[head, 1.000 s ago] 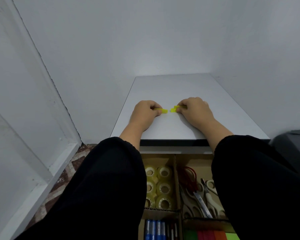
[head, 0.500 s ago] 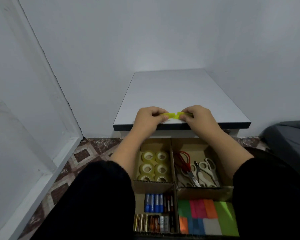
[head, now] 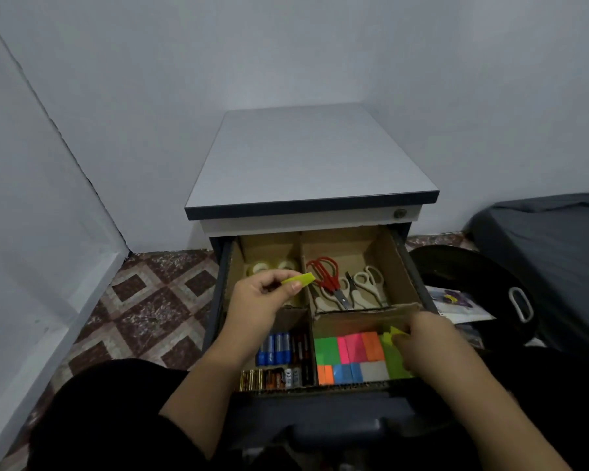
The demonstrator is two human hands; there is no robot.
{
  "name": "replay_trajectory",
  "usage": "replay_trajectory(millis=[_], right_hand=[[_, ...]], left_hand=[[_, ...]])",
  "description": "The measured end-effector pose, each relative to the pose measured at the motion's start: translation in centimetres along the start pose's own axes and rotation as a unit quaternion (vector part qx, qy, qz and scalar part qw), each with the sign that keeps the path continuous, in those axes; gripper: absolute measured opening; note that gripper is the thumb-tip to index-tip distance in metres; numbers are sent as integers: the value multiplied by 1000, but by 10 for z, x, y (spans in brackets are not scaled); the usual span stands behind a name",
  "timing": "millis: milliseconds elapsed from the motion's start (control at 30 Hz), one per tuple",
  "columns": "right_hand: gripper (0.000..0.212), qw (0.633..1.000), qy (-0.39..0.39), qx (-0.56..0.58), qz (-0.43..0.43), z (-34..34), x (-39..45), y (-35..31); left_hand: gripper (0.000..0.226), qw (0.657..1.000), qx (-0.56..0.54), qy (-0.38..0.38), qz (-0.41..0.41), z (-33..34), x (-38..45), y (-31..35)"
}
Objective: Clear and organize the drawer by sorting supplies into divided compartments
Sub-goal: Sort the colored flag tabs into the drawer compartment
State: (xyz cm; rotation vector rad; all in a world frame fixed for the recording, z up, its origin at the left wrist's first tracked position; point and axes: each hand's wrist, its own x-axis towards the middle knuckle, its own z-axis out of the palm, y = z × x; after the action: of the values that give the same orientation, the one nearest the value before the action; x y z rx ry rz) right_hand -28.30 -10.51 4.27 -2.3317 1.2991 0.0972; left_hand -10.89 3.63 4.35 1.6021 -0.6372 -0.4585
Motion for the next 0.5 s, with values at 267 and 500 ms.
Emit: replay_trajectory(millis=[267, 500], right_hand=[[27, 989, -75, -116, 60, 11, 3, -11], [30, 987, -77, -116, 82, 3, 2, -14]], left_hand=[[11, 1000, -5, -11, 3, -3, 0, -3], [15, 1000, -3, -29, 4, -1, 2, -4]])
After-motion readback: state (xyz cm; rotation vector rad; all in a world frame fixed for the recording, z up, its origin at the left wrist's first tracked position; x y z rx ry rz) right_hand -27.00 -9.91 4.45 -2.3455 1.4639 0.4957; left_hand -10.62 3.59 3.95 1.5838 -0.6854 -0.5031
